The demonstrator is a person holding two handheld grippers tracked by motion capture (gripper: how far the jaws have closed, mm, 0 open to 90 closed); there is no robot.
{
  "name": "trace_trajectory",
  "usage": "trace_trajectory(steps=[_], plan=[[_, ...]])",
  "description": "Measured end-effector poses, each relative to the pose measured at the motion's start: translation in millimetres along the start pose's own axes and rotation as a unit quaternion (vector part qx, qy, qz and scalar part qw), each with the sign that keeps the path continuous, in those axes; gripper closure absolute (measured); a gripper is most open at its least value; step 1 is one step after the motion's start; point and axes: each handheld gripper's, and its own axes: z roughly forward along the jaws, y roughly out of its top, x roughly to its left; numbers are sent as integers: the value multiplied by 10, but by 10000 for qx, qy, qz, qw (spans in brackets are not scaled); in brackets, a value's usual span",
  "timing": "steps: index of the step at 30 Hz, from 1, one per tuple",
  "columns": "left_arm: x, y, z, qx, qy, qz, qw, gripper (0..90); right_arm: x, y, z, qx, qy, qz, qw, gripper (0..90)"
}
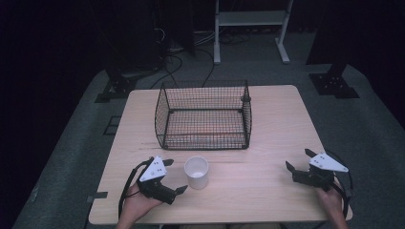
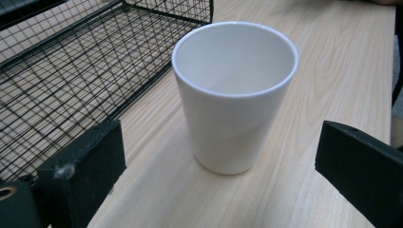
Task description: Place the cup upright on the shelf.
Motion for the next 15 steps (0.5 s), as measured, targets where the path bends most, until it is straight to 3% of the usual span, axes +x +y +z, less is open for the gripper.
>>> trace_trajectory(steps=[15], plan=[[17, 77, 165, 271, -150, 80, 9995, 21, 4, 0, 1, -12, 6, -19, 10000, 131]])
